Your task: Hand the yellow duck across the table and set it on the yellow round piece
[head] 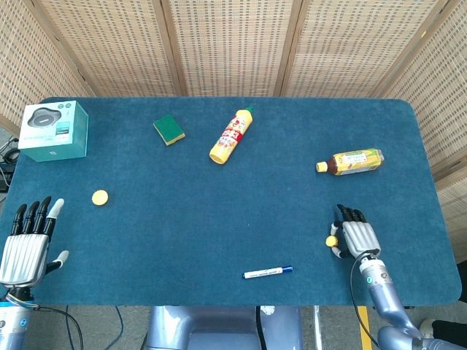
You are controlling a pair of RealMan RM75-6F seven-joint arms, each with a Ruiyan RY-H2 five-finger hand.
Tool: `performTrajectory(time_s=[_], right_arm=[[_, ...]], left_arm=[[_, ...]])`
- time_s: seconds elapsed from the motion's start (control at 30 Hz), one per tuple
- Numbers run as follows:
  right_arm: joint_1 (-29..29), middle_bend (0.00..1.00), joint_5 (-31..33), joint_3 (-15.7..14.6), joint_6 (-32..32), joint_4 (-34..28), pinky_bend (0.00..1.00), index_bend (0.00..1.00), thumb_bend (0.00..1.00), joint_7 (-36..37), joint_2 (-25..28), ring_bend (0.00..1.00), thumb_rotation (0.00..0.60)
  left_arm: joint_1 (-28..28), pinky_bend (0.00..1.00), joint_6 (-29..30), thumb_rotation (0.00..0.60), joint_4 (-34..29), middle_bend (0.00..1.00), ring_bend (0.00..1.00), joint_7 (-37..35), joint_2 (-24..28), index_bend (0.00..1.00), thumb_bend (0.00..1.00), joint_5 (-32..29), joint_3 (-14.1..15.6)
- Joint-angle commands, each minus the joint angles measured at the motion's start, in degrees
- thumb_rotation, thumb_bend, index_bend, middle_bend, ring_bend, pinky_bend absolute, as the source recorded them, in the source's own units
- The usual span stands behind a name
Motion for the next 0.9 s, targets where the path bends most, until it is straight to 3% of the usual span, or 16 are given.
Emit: performTrajectory(time_s=[0.03,0.5,0.9], right_arm=[[0.1,0.02,-0.1,0.0,0.1,0.0,0.00,0.48,0.22,0.0,-0.2,0.00,0.600],[0.7,0.06,-0.6,0.6,1.6,-2.3,0.00,0.56,0.21,-1.3,0.0,0.00,0.600],[3.5,0.06,1.5,2.9,3.5,-11.3,0.01,0.56,0.21,-8.9,1.4,0.00,0.600]], left_arm=[[0.0,0.00,0.0,0.600,0.0,0.00,0.00,-0.1,0.0,0.00,0.19,0.0,0.0],[0.0,0.00,0.0,0.600,0.1,0.00,0.00,-0.4,0.1,0.00,0.19,0.1,0.0],[0.0,0.00,-0.1,0.600,0.0,0.00,0.00,-1.7,0.5,0.00,0.19,0.1,-0.1]])
